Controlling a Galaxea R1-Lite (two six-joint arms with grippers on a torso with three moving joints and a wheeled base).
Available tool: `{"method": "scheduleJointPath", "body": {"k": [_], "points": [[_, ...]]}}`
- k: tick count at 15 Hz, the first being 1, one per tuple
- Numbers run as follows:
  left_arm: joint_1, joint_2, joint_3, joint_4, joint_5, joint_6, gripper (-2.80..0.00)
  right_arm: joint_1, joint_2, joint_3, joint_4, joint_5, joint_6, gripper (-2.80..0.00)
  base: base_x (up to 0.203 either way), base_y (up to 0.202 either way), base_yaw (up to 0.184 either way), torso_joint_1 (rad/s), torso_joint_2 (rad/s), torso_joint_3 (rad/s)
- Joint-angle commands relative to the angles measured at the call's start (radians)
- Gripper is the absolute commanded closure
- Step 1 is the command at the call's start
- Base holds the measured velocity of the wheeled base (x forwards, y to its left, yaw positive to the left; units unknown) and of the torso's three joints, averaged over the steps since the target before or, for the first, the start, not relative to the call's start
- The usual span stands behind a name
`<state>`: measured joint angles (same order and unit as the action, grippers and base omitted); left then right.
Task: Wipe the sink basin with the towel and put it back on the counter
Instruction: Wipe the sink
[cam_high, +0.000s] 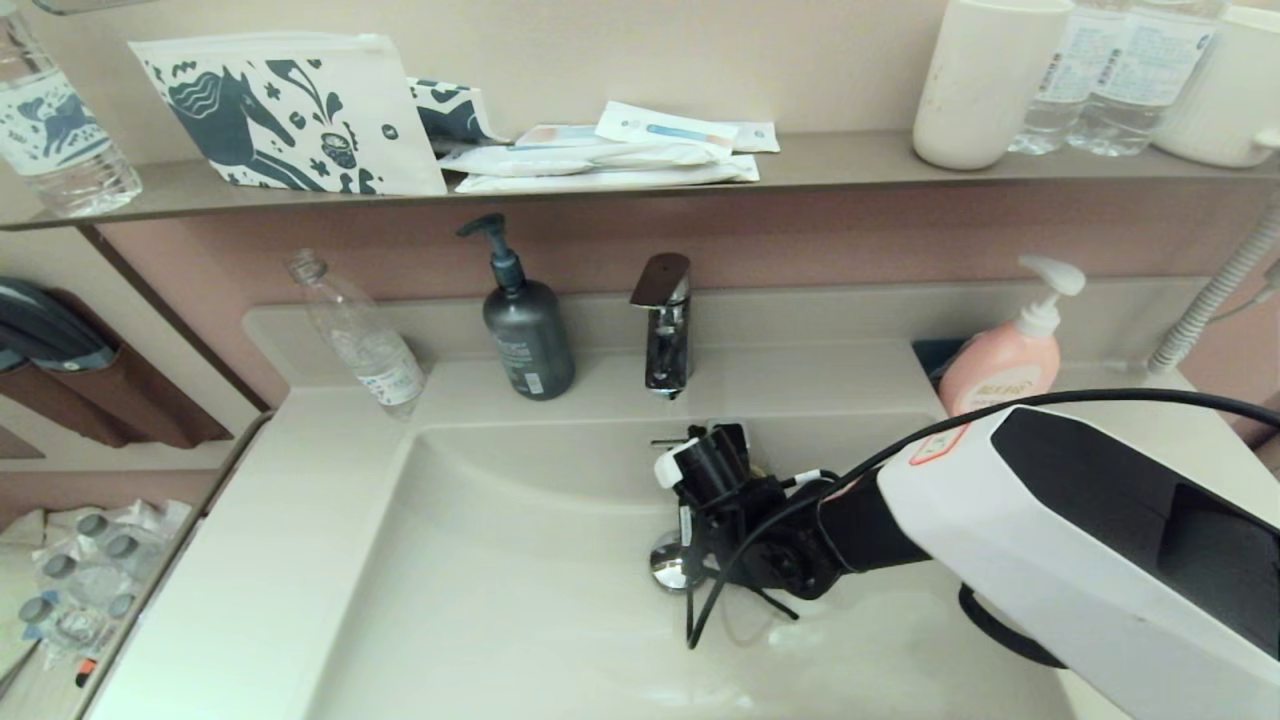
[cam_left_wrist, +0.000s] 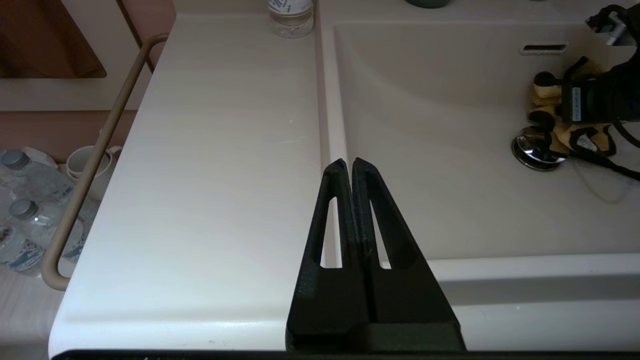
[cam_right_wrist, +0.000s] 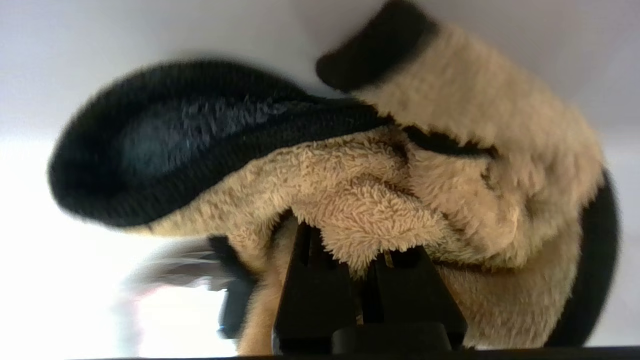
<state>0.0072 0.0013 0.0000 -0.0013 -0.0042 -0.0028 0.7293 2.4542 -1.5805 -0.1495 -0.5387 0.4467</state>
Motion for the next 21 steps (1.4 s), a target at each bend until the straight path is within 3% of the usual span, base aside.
{"method": "scheduleJointPath", "body": {"k": [1,12,17,21], "points": [[0.000,0.000,0.000,0.000,0.000,0.000,0.00,0.047,0.009,-0.043,-0.014,0.014,0.003,0.00,0.000,0.000,0.000,0.000,0.00,0.000],[0.000,0.000,0.000,0.000,0.000,0.000,0.00,0.239,0.046,-0.187,0.034,0.174,-0.008,0.00,0.000,0.000,0.000,0.002,0.00,0.000],[0.000,0.000,0.000,0.000,0.000,0.000,0.00,0.266,-0.035,-0.160,0.275,0.304,-0.008,0.00,0.000,0.000,0.000,0.000,0.00,0.000],[0.000,0.000,0.000,0.000,0.000,0.000,0.00,0.240,-0.109,-0.143,0.541,0.312,-0.013,0.00,0.000,0.000,0.000,0.000,0.00,0.000]]}}
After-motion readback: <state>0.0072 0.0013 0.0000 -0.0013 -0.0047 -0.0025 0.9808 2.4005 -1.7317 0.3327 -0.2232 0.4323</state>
